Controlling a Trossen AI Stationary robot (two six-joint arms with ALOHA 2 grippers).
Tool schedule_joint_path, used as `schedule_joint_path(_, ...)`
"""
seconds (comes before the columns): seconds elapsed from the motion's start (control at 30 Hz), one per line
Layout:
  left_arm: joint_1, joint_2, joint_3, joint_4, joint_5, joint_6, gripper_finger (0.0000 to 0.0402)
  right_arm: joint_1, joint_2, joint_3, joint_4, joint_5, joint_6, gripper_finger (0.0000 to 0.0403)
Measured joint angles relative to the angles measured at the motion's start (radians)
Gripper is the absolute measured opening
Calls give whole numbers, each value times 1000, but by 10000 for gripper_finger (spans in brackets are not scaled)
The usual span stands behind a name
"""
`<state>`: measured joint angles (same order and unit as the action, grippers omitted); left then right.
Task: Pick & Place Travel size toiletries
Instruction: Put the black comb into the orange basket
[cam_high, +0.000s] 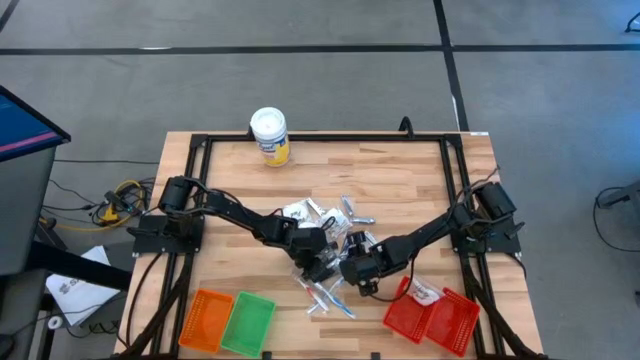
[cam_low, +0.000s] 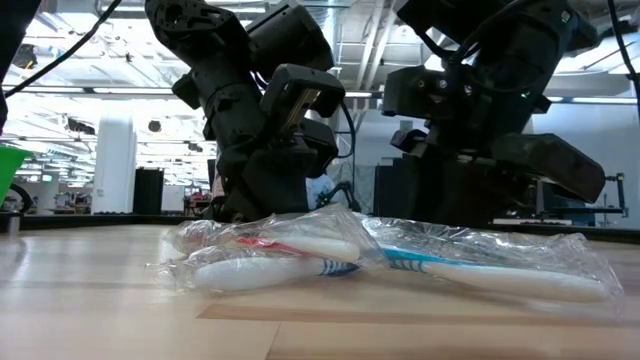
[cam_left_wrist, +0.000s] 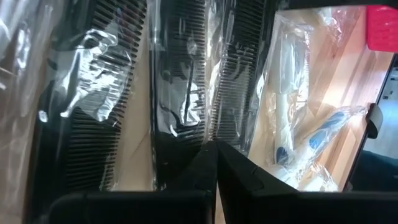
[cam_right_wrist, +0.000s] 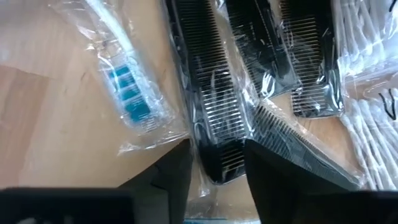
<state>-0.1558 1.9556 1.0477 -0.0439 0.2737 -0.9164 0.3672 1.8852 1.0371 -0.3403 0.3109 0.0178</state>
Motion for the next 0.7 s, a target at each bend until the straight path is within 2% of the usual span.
schedule_joint_path(0.2, 1, 0, 0, 3, 26, 19, 0, -1, 1, 0, 0, 16, -3, 93)
schedule_joint_path(0.7, 1, 0, 1, 13, 31, 22, 0, 22, 2, 25, -45, 11, 9, 38)
